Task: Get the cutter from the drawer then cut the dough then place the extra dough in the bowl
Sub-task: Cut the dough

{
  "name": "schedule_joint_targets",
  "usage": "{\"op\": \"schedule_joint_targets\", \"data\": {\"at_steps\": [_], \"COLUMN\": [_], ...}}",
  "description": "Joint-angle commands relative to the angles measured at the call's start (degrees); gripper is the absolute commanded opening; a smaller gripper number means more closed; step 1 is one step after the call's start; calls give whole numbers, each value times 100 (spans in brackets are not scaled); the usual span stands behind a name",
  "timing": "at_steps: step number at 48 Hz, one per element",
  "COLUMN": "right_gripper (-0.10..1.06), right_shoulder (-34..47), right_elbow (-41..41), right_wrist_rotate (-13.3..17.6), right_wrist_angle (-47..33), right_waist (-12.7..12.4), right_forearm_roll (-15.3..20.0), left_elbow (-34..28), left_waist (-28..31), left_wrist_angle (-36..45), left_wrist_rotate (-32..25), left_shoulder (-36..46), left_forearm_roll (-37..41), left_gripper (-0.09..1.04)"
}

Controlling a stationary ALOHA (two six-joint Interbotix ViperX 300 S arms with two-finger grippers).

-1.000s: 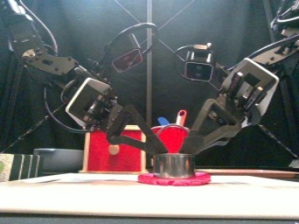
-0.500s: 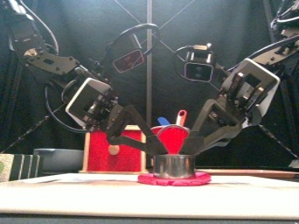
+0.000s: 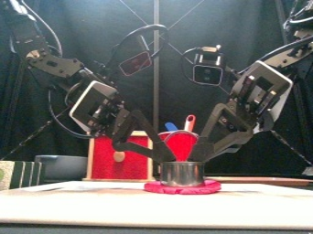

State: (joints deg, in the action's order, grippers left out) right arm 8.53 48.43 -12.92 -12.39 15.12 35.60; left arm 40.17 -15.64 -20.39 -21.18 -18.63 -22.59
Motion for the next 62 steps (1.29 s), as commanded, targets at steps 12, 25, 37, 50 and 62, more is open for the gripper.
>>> {"op": "schedule_joint_targets", "data": {"at_steps": [12,25,37,50,62], "right_gripper": [49,49,58,76,84], "right_shoulder": [325,185,97,-220,-615], "right_elbow": [-44,-97,-141,-132,-141], "right_wrist_rotate": [70,70,79,62,53], "right_wrist_angle": [431,475,598,510,264], "right_waist": [97,88,-158,-202,-176], "right_forearm_roll": [53,0,-35,-185,-325], "left_elbow": [62,-18,-114,-97,-105], "left_waist": [-281,-264,-211,-185,-141], "left_wrist_angle": [299,211,-26,-62,-510], "left_wrist_rotate": [18,9,-18,9,-26], "left_shoulder": [-255,-158,53,114,404], "left_forearm_roll": [-26,-70,-70,-105,-88], "left_gripper": [58,60,64,77,77]}}
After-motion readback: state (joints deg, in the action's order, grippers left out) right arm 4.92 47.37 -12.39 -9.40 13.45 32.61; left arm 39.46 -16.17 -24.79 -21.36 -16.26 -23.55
